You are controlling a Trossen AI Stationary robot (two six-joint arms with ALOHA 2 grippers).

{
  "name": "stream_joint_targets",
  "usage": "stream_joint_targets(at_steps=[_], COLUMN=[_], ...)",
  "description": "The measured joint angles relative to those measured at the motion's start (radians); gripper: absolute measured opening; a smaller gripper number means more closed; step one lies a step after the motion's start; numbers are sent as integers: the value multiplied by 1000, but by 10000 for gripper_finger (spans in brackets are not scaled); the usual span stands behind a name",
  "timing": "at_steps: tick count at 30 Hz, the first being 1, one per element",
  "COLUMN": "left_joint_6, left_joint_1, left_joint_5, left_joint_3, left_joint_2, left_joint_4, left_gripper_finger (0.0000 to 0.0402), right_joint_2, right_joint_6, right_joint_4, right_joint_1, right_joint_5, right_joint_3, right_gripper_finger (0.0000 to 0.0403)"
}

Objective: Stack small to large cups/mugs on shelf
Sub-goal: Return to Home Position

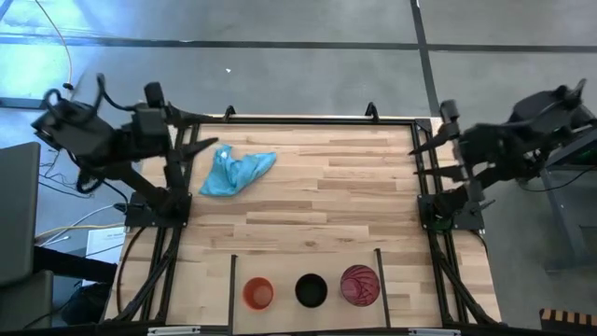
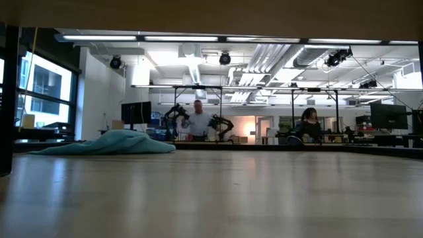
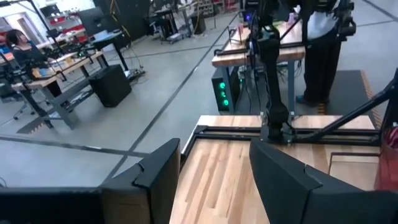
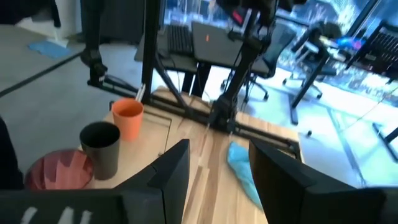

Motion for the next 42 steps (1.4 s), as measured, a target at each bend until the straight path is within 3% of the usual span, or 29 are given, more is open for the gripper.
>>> stream_joint_targets(at_steps=[14, 18, 25, 31, 36, 42], left_joint_6=[57, 71, 95, 225, 373, 480], left_joint_1=[-1, -1, -1, -1, -1, 0], left_joint_5=[9, 9, 36, 133, 171, 183], left_joint_3=[0, 0, -54, -331, -690, -1125], left_joint_2=[-109, -143, -210, -377, -585, -851], left_joint_4=[0, 0, 29, 327, 706, 1146], left_gripper_finger=[184, 184, 184, 184, 184, 184], right_joint_2=[-120, -200, -420, -599, -698, -734], right_joint_6=[-12, -18, -28, -29, -36, -33], right_joint_4=[21, 74, 323, 562, 728, 839], right_joint_1=[0, 0, 0, 0, 0, 0], right_joint_5=[0, 0, 0, 3, 76, 149], right_joint_3=[-21, -139, -475, -740, -895, -980], right_gripper_finger=[158, 158, 158, 158, 158, 158])
